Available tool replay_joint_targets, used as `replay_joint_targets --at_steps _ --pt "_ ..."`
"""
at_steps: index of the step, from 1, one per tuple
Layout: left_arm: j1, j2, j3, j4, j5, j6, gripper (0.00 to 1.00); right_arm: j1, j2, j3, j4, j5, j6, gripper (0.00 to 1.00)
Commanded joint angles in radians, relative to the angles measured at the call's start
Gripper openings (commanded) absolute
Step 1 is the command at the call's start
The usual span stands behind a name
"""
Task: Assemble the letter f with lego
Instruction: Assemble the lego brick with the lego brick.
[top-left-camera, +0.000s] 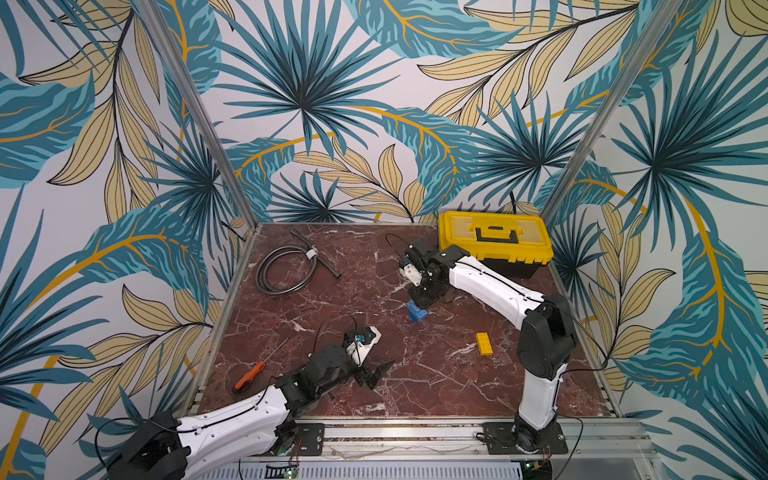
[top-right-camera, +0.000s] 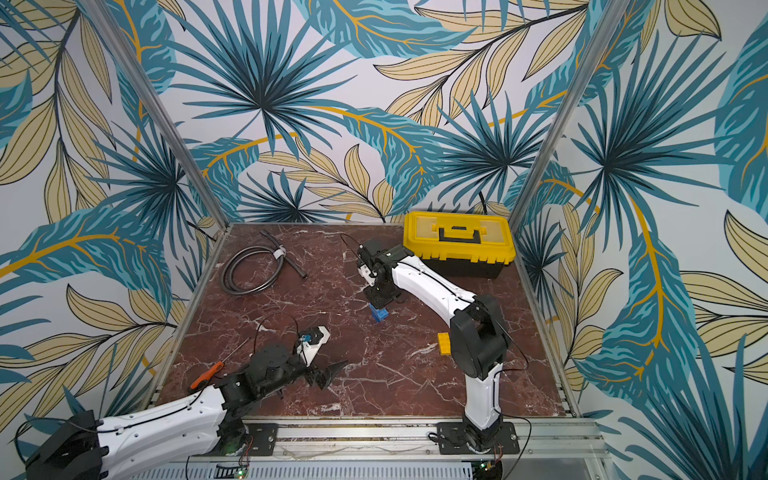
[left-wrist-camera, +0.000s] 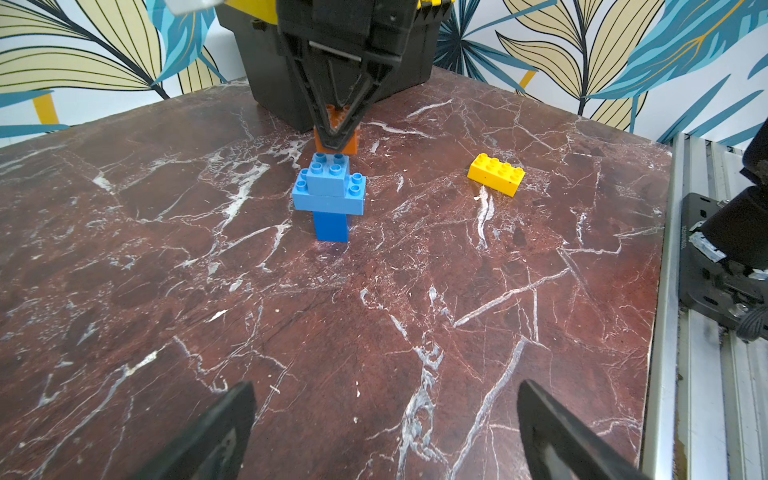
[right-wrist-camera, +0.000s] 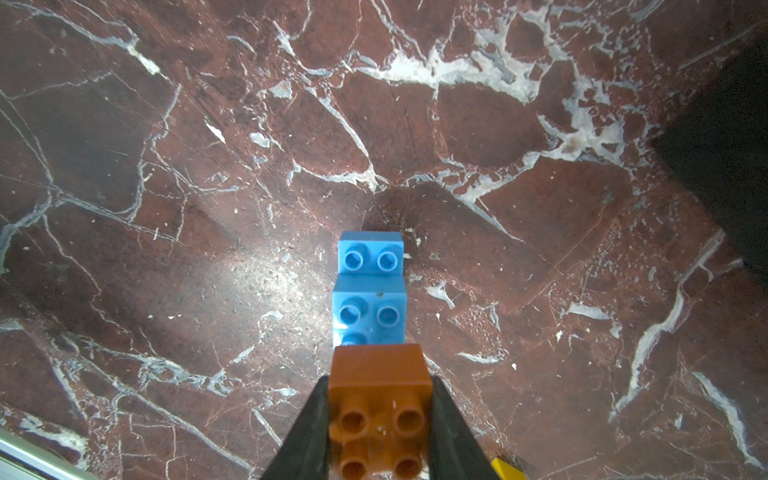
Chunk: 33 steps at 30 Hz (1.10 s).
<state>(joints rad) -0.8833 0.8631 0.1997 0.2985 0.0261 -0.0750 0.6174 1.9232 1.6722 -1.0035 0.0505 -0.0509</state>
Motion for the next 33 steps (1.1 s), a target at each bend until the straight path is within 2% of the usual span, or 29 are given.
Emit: replay_joint_targets --at_steps 1,33 --pt "-0.003 -0.013 0.005 0.011 0.001 0.007 0.99 0.01 0.025 0.025 -0.035 0.018 -0.012 0.31" --pt "-0.003 -0.018 -0.013 0.011 -0.007 0.0 0.99 0.026 0.08 0.042 -0.019 0.034 -0.004 0.3"
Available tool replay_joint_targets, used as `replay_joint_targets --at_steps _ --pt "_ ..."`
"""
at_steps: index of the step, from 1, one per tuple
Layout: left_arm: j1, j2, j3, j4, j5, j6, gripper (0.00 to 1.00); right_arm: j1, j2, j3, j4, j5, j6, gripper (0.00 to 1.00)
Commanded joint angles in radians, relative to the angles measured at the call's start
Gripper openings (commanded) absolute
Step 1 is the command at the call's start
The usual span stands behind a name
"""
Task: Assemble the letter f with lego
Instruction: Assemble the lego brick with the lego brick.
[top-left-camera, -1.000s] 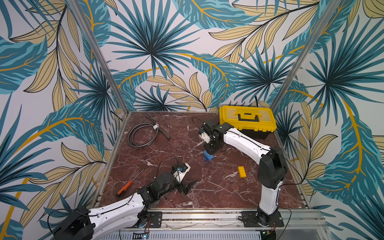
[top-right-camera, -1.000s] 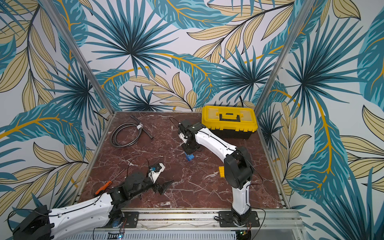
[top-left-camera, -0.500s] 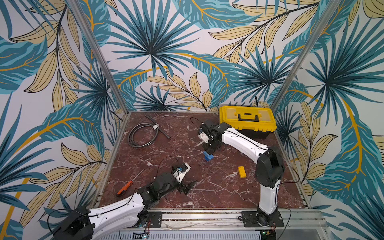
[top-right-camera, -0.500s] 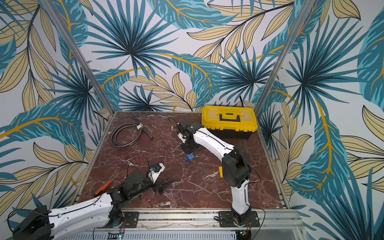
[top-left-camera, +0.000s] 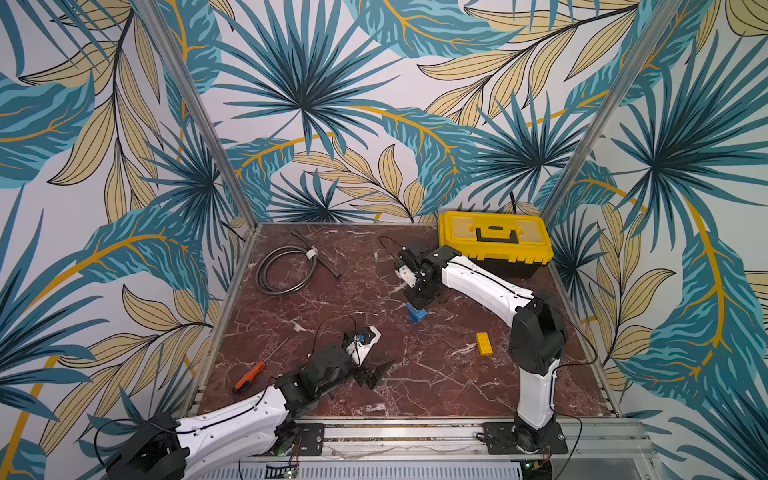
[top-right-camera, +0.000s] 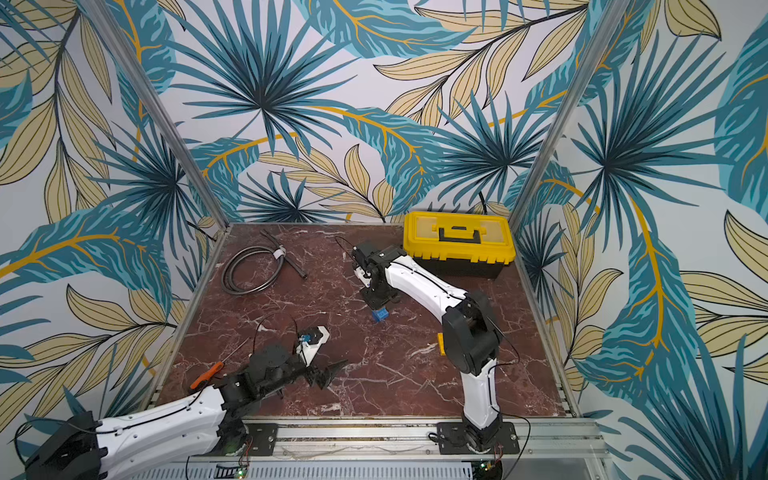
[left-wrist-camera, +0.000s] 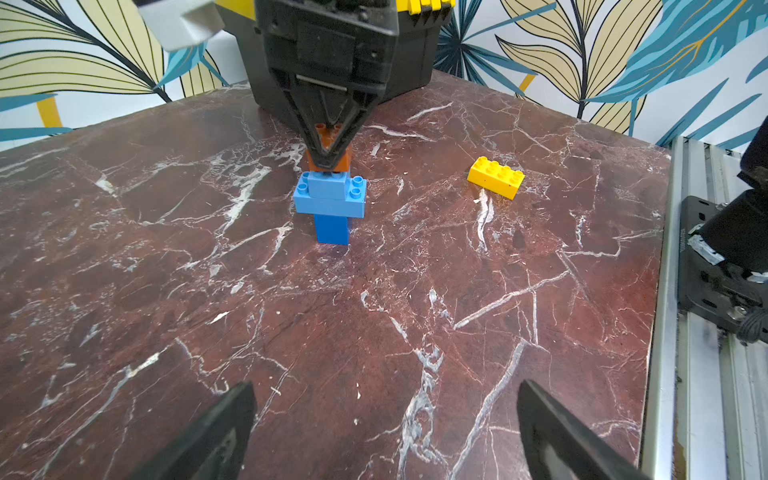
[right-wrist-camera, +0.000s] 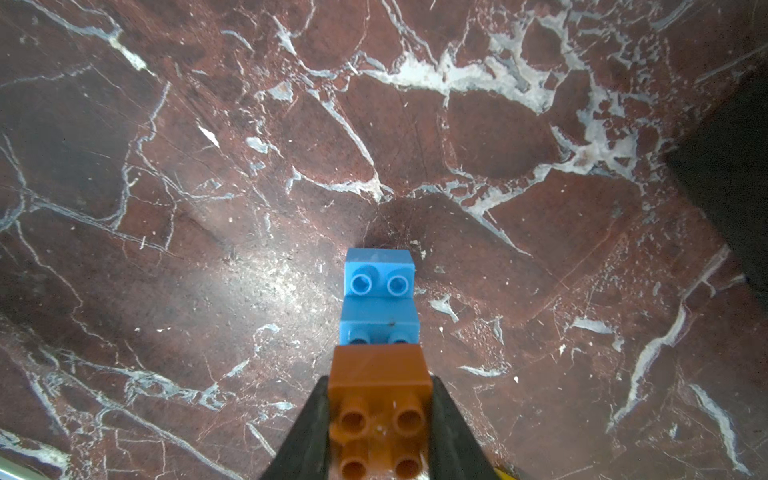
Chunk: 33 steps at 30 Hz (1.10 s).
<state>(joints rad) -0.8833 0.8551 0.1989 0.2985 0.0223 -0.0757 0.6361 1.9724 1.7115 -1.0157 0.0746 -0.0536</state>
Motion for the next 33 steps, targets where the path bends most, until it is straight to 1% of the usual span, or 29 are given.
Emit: replay_joint_targets --at_steps 1,15,23,33 --pt "-0.004 -0.011 -0.012 0.011 -0.004 0.0 1.0 0.007 0.032 0.002 -0.005 0.011 -0.002 0.3" --pt "-0.004 -0.011 -0.012 0.011 -0.003 -0.002 0.99 0.008 0.046 0.004 0.0 0.012 -0.001 0.3" --pt "-0.004 -0.01 -0.011 0.011 -0.002 -0.001 0.99 0.007 0.012 0.006 0.003 0.01 -0.002 0.3" --pt "-0.003 -0.007 -0.01 0.011 -0.002 -0.003 0.99 0.007 0.006 0.004 -0.016 0.007 -0.001 0.3"
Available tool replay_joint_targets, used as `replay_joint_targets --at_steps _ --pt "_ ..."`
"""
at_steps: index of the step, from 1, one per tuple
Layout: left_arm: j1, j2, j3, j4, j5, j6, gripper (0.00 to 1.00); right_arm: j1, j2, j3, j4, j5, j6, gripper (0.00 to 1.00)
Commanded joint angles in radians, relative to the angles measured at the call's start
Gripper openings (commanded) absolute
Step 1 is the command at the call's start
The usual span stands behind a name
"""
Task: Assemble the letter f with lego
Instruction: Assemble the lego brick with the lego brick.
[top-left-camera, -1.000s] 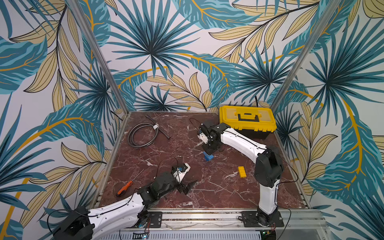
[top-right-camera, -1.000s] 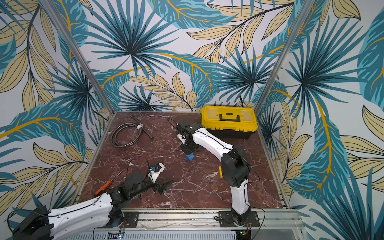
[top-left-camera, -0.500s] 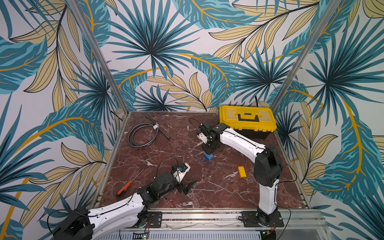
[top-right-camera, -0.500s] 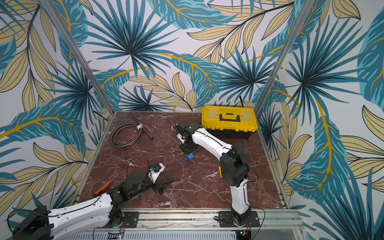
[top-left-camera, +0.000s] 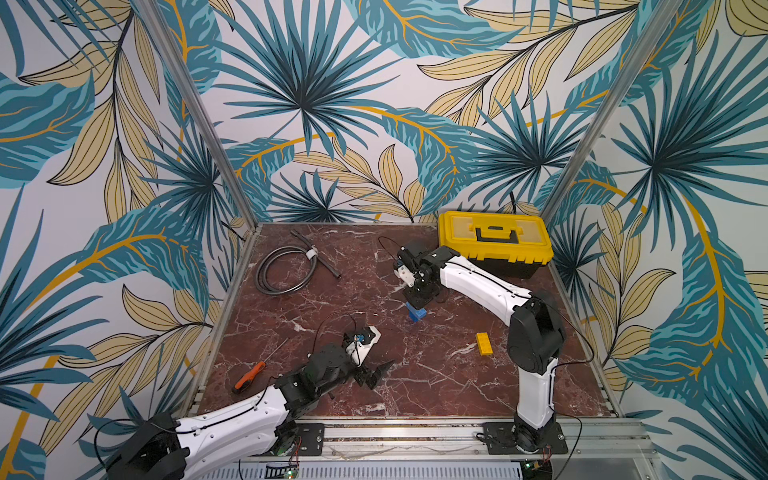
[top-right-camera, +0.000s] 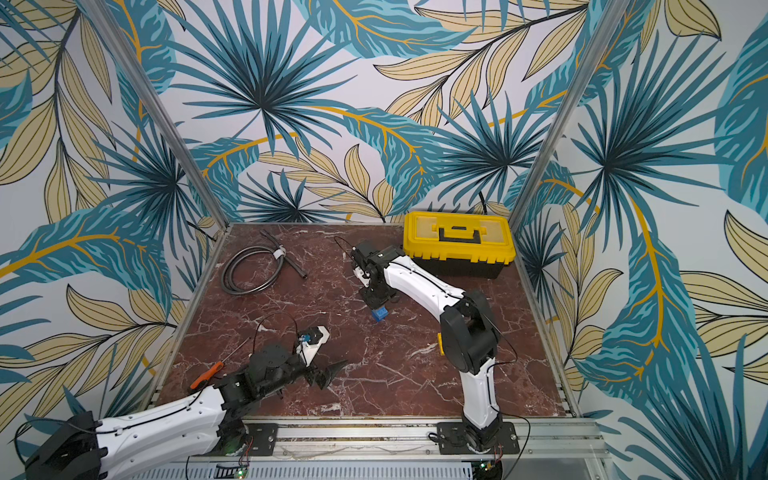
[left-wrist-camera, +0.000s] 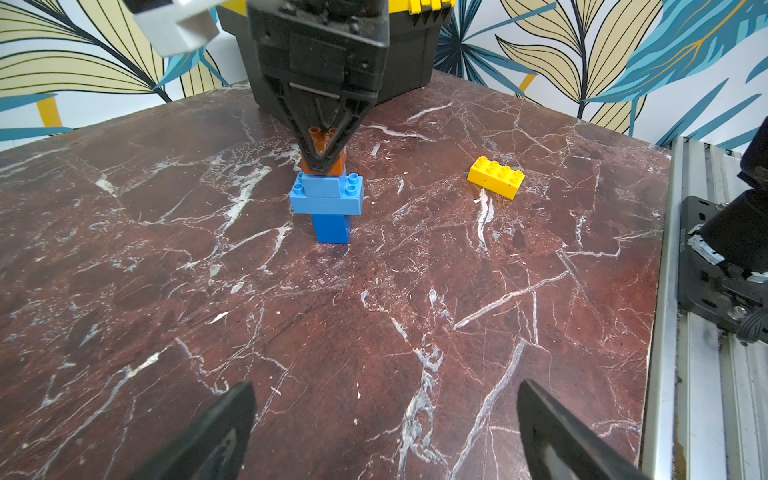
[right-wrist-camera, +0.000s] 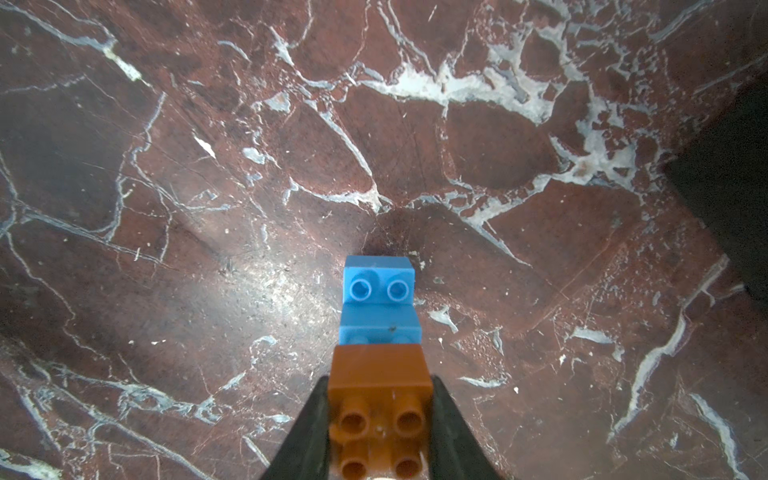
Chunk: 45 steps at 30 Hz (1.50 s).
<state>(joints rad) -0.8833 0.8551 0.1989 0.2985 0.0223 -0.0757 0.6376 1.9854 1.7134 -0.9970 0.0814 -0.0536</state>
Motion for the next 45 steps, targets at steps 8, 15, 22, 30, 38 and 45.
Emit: replay_joint_targets --at_steps 8,15,22,30,38,45 --pt "-0.003 -0.007 -0.01 0.011 -0.003 -0.002 0.99 0.006 -0.022 0.0 -0.04 -0.006 0.002 0.3" --pt "-0.004 -0.006 -0.012 0.011 -0.001 -0.003 0.99 0.005 -0.065 -0.032 -0.026 -0.014 0.015 0.3" --pt "-0.003 -0.006 -0.011 0.011 -0.002 -0.004 1.0 0.006 -0.053 -0.016 -0.036 -0.016 0.014 0.3" --pt "-0.003 -0.006 -0.009 0.011 -0.002 -0.001 0.99 0.006 -0.031 -0.011 -0.033 -0.019 0.011 0.3" --pt "-0.003 -0.004 -0.01 0.011 -0.005 0.0 0.99 0.006 -0.004 0.007 -0.041 -0.02 0.006 0.3" --pt "-0.003 0.0 -0.01 0.011 -0.009 0.0 0.99 0.005 0.018 0.017 -0.04 -0.019 0.005 0.3"
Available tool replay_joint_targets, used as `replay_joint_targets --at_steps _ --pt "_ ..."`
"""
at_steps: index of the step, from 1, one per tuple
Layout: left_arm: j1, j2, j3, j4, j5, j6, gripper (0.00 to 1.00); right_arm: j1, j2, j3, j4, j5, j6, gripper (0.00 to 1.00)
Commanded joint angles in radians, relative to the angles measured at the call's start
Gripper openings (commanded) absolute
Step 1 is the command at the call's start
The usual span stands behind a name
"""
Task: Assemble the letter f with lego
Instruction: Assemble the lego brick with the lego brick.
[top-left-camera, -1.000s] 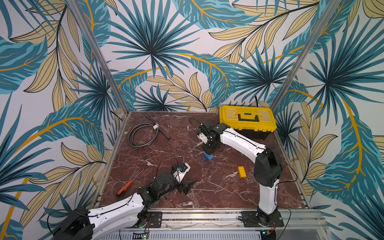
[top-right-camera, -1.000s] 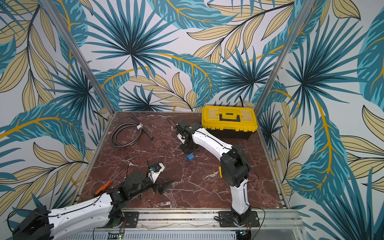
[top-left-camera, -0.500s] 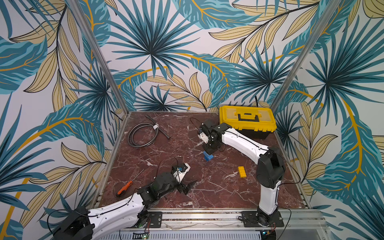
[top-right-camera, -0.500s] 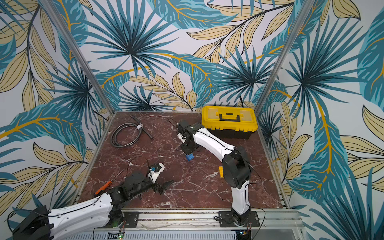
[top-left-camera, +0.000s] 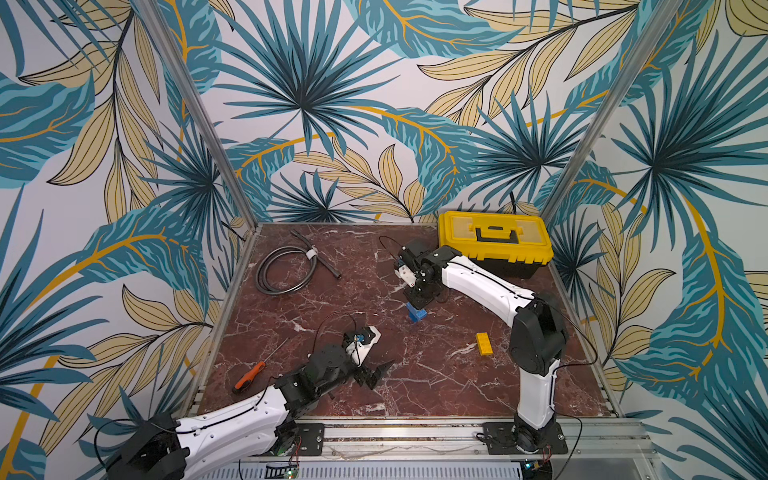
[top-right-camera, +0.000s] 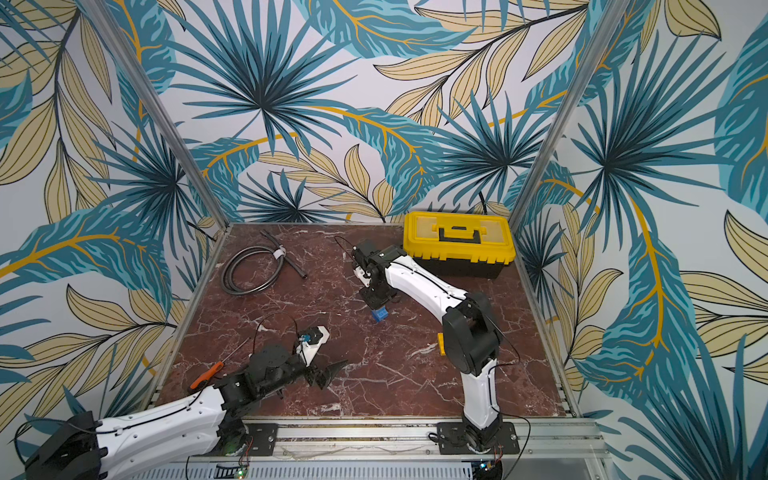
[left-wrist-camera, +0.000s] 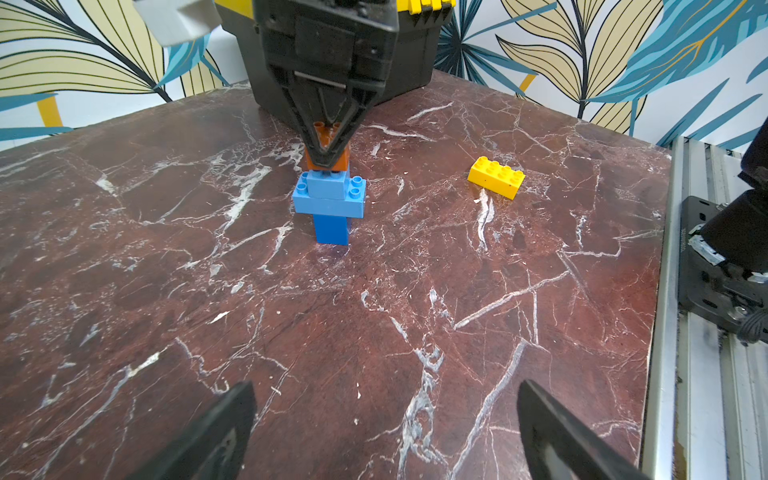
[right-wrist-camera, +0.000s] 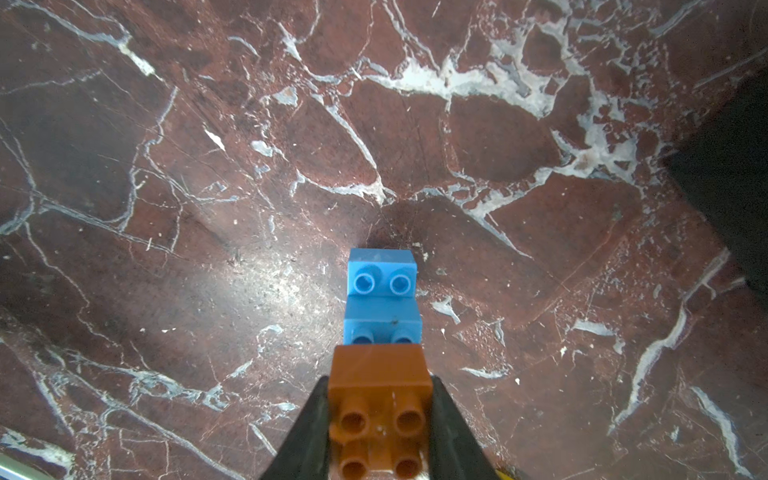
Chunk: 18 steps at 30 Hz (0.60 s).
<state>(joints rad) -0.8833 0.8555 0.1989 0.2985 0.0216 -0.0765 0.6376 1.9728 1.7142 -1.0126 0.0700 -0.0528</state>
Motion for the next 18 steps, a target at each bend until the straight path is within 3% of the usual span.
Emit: replay_joint_targets --at_steps 1,18 --pt "-0.003 0.0 -0.01 0.011 -0.008 0.001 1.0 0.006 0.033 0.018 -0.024 -0.007 0.004 0.3" --pt "-0.004 0.008 -0.008 0.011 -0.008 -0.001 0.99 0.005 0.058 -0.001 -0.062 -0.005 0.002 0.3"
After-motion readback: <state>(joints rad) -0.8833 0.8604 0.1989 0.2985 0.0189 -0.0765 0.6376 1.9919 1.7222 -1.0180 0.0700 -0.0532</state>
